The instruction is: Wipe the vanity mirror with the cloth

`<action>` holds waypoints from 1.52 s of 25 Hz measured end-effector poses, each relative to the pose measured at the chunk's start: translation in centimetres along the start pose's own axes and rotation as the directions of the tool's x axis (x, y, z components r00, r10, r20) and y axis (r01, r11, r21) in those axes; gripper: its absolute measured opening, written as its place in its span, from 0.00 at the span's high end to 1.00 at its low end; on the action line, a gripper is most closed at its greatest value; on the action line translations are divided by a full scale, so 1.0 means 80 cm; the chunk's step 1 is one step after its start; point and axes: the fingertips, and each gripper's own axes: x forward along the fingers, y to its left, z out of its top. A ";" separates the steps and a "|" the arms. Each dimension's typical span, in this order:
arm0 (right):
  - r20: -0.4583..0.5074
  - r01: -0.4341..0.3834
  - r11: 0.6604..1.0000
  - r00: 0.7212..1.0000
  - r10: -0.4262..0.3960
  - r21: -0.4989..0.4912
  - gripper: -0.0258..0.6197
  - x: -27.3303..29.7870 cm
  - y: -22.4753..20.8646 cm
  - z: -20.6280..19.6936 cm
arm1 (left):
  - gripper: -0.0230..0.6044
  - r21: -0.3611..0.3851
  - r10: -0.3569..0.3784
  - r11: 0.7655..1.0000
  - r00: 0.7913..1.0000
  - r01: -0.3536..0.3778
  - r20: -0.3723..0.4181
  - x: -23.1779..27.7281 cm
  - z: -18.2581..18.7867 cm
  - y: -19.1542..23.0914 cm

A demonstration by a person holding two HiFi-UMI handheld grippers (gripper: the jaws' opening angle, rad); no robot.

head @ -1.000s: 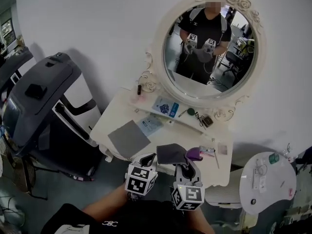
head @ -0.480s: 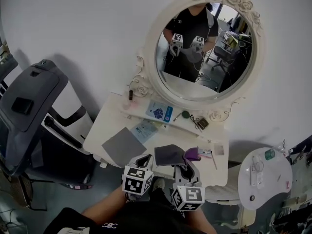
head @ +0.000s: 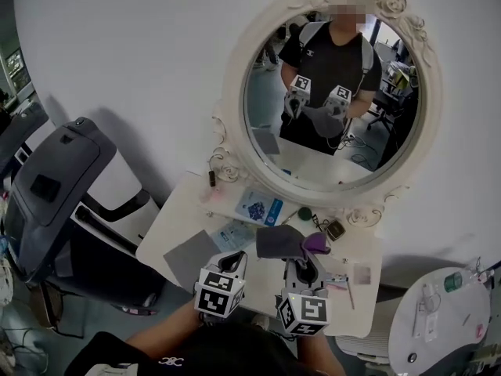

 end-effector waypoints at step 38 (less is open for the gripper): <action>0.295 0.558 0.824 0.775 -0.559 0.096 0.88 0.120 -0.321 0.226 | 0.96 -0.121 0.003 0.993 0.998 0.004 0.062 0.052 0.060 0.083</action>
